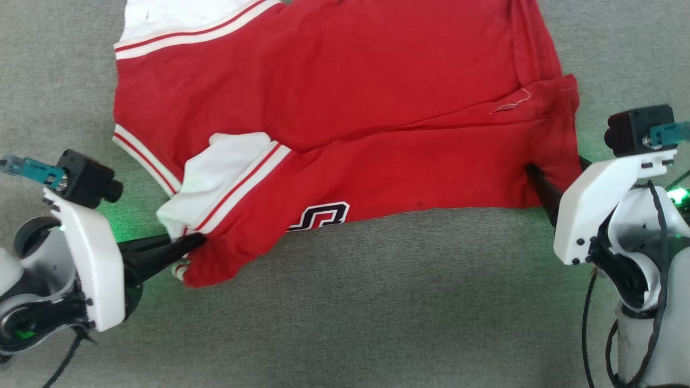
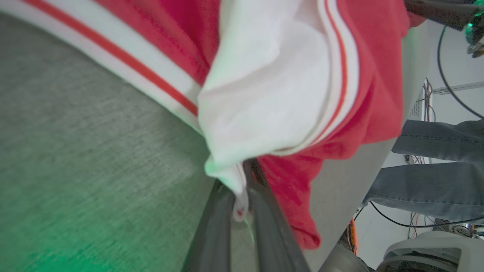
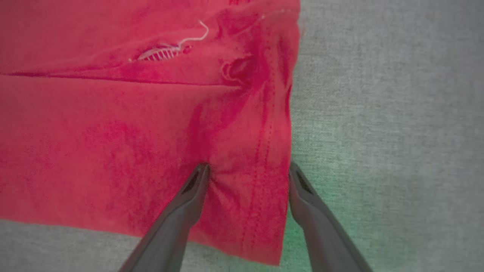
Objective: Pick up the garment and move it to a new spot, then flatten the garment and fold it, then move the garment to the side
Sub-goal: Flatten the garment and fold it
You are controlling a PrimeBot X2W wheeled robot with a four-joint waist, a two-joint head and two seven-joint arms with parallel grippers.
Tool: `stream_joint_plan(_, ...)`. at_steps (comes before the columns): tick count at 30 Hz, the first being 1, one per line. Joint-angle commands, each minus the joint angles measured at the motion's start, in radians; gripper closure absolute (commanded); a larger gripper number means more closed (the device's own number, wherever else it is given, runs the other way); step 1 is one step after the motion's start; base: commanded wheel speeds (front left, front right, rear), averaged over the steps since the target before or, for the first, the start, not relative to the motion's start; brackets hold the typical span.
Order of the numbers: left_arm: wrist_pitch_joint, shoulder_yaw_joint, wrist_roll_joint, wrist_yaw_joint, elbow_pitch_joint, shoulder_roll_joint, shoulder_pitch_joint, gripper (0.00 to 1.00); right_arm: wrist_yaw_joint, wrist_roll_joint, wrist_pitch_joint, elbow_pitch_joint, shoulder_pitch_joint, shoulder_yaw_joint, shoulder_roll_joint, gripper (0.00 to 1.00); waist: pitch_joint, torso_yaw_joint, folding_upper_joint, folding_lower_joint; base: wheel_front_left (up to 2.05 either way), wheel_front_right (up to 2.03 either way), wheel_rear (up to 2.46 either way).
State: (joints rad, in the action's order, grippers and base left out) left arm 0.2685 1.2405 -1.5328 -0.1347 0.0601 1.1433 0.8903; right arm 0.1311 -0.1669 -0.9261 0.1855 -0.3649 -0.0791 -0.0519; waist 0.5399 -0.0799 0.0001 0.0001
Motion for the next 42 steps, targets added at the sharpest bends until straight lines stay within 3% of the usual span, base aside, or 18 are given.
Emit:
stream_joint_plan(1, -0.006, 0.014, 0.016, 0.008, -0.003, -0.029, 0.000, 1.00, -0.001, 0.011, -0.025, -0.024, 0.002, 0.001, 0.000, 0.00, 0.004, 0.011, -0.0001, -0.0001, 0.00, 0.00, 0.00)
stream_joint_plan(3, -0.022, 0.016, 0.030, 0.008, -0.003, -0.040, 0.009, 1.00, -0.001, 0.016, -0.055, -0.044, -0.002, 0.001, 0.001, 1.00, 0.002, 0.024, -0.0001, -0.0001, 0.00, 0.00, 0.00)
stream_joint_plan(10, -0.099, 0.026, 0.049, 0.006, 0.025, -0.019, -0.026, 1.00, -0.002, 0.003, -0.064, -0.012, 0.051, -0.037, -0.007, 1.00, -0.037, 0.050, -0.0001, -0.0001, 0.00, 0.00, 0.00)
stream_joint_plan(22, -0.215, 0.038, 0.090, 0.006, 0.191, 0.138, -0.174, 1.00, -0.002, -0.097, -0.150, 0.161, 0.250, -0.069, -0.099, 1.00, -0.105, 0.047, -0.0001, -0.0001, 0.00, 0.00, 0.00)
stream_joint_plan(27, -0.263, 0.039, 0.118, 0.006, 0.228, 0.155, -0.234, 1.00, -0.002, -0.129, -0.161, 0.211, 0.334, -0.102, -0.098, 1.00, -0.109, 0.056, -0.0001, -0.0001, 0.00, 0.00, 0.00)
stream_joint_plan(28, -0.270, 0.039, 0.122, 0.006, 0.227, 0.150, -0.241, 1.00, -0.002, -0.127, -0.153, 0.217, 0.345, -0.107, -0.094, 0.85, -0.109, 0.057, -0.0001, -0.0001, 0.00, 0.00, 0.00)
stream_joint_plan(29, -0.275, 0.040, 0.127, 0.006, 0.224, 0.143, -0.245, 1.00, -0.002, -0.127, -0.141, 0.221, 0.353, -0.111, -0.093, 0.58, -0.109, 0.058, -0.0001, -0.0001, 0.00, 0.00, 0.00)
stream_joint_plan(30, -0.287, 0.039, 0.136, 0.006, 0.217, 0.136, -0.243, 0.85, -0.002, -0.124, -0.124, 0.225, 0.357, -0.119, -0.089, 0.00, -0.110, 0.060, -0.0001, -0.0001, 0.00, 0.00, 0.00)
stream_joint_plan(31, -0.294, 0.039, 0.139, 0.006, 0.208, 0.132, -0.245, 0.51, -0.002, -0.119, -0.102, 0.230, 0.362, -0.128, -0.081, 0.00, -0.110, 0.060, -0.0001, -0.0001, 0.00, 0.00, 0.00)
stream_joint_plan(33, -0.312, 0.040, 0.146, 0.006, 0.198, 0.128, -0.248, 0.03, -0.002, -0.111, -0.065, 0.246, 0.371, -0.128, -0.068, 0.00, -0.113, 0.058, -0.0001, -0.0001, 0.00, 0.00, 0.00)
stream_joint_plan(37, -0.361, 0.039, 0.134, 0.006, 0.182, 0.143, -0.239, 0.00, -0.002, -0.099, 0.005, 0.271, 0.370, -0.127, -0.056, 0.00, -0.116, 0.045, -0.0001, -0.0001, 0.00, 0.00, 0.00)
stream_joint_plan(42, -0.490, 0.009, 0.125, 0.006, 0.120, 0.180, -0.200, 0.00, -0.001, -0.049, 0.212, 0.294, 0.325, -0.072, -0.042, 0.00, -0.113, 0.006, -0.0001, -0.0001, 0.00, 0.00, 0.00)
